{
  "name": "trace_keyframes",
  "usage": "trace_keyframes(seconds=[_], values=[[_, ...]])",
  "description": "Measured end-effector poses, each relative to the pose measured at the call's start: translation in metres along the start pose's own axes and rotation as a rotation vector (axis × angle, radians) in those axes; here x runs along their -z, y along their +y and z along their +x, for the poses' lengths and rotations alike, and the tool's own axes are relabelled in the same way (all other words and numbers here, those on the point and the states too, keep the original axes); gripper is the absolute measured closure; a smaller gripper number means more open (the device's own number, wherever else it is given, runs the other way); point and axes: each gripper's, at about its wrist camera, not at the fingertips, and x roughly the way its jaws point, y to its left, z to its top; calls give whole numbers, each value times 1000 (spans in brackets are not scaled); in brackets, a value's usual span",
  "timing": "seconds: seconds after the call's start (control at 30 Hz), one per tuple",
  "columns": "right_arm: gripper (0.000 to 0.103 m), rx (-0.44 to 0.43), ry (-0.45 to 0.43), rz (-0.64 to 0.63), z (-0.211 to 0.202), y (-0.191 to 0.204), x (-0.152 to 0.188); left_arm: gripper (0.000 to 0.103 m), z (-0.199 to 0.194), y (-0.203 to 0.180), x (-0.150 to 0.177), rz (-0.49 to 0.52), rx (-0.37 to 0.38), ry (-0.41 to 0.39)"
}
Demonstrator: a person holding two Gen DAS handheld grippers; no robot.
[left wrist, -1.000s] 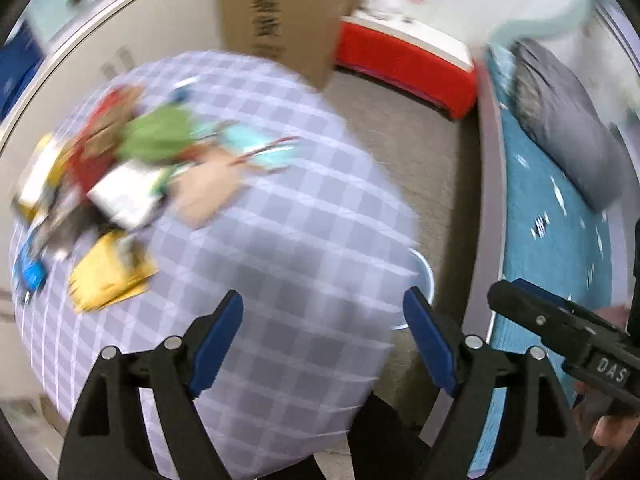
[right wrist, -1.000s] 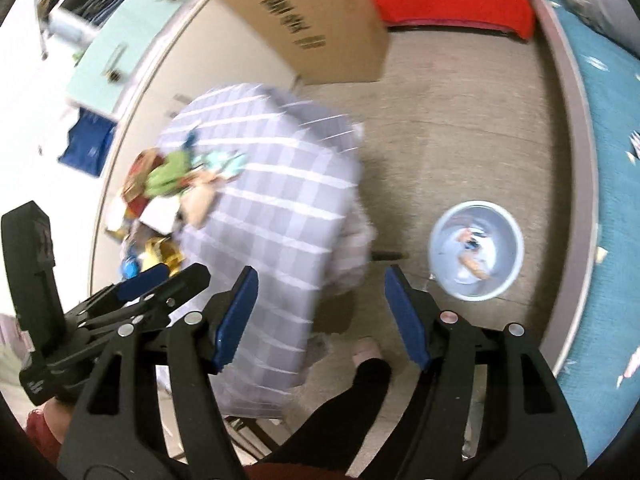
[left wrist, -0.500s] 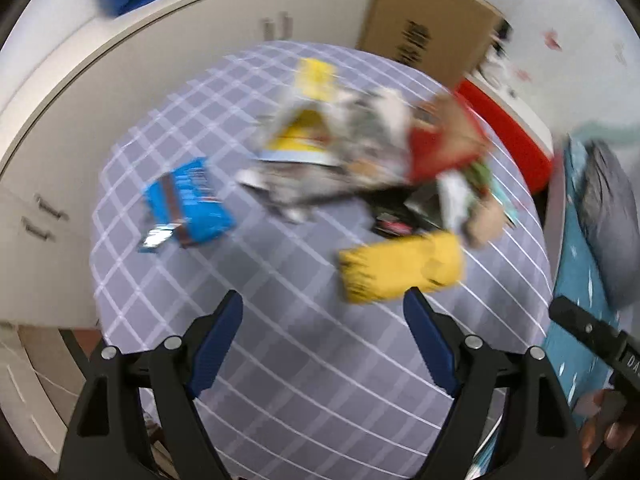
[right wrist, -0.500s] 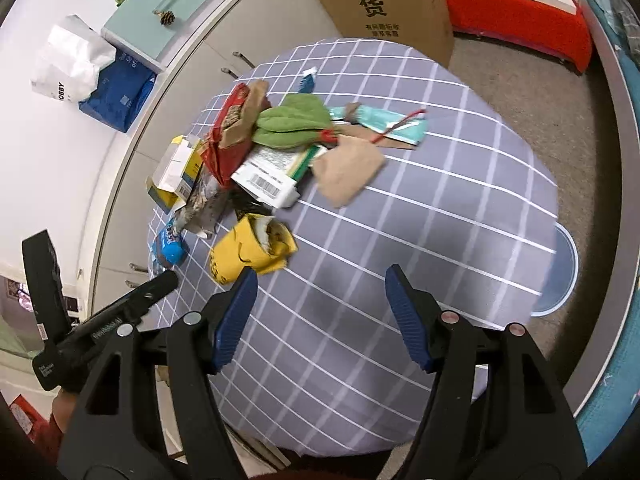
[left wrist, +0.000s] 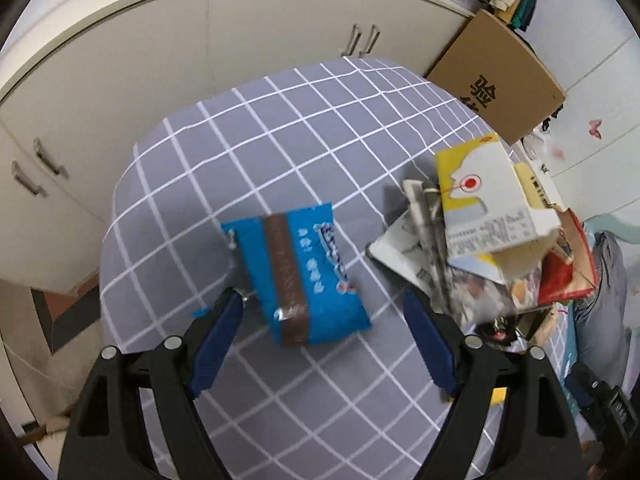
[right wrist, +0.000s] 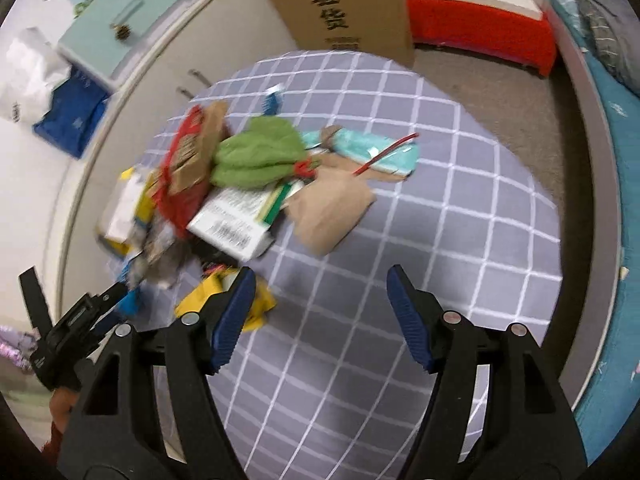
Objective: Collect trash
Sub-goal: 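Grasp the blue wafer packet with the left tool while the right grasps the tan pouch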
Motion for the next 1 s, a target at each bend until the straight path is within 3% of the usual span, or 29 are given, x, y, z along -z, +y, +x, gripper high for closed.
trace_keyframes(seconds=[0.07,0.1,0.17,0.2,0.33,0.37,0.4,0.6,0.7,0.83,1.0], values=[[36,19,-3,14,4,-4,-4,30,10,-3,-5,25,-6,8],[36,27,-2,23,7,-7,-8,42,15,-3,-8,30,2,21],[35,38,-3,32,11,-10,-12,51,19,-7,-13,54,1,17],[35,40,-2,36,14,-12,-15,62,21,-10,-16,67,11,25],[35,50,4,55,26,-14,-25,80,15,-19,-28,119,31,7],[35,50,6,54,29,-14,-27,94,12,-21,-31,122,41,-4],[35,48,15,53,34,-14,-29,100,7,-22,-35,121,50,-14],[36,41,44,33,55,-8,-36,100,-48,-34,-55,142,125,-176],[55,35,49,17,61,-5,-38,100,-74,-54,-62,191,186,-227],[82,0,50,-7,59,-5,-40,100,-87,-90,-59,261,263,-225],[91,-56,43,26,41,-29,-38,100,-81,-159,-33,367,351,-171]])
